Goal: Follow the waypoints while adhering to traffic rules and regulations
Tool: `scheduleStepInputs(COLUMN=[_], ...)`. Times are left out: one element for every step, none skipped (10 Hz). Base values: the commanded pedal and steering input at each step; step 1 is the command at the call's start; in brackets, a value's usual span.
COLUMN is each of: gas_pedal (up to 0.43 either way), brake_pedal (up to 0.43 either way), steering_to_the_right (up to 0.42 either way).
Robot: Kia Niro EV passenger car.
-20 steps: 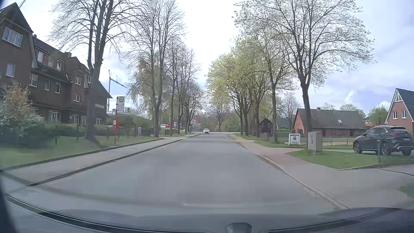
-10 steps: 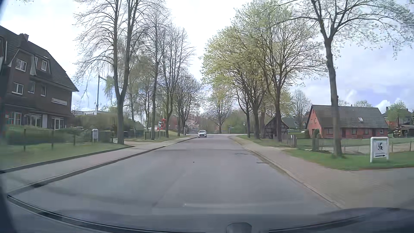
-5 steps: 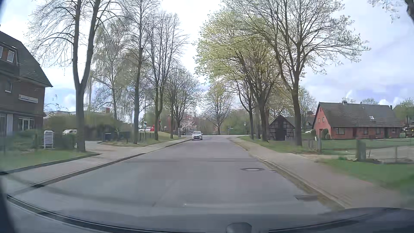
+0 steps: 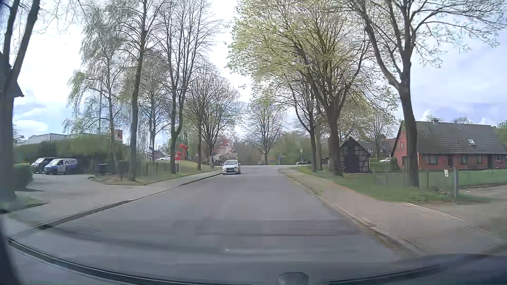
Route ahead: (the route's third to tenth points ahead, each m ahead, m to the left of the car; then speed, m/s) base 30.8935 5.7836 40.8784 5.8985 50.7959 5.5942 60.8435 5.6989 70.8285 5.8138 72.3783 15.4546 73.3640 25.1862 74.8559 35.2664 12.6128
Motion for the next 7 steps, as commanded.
scheduleStepInputs(gas_pedal=[0.000,0.000,0.000,0.000,0.000,0.000,0.000], brake_pedal=[0.000,0.000,0.000,0.000,0.000,0.000,0.006], steering_to_the_right=[0.003,0.003,0.000,0.000,0.000,0.000,-0.001])
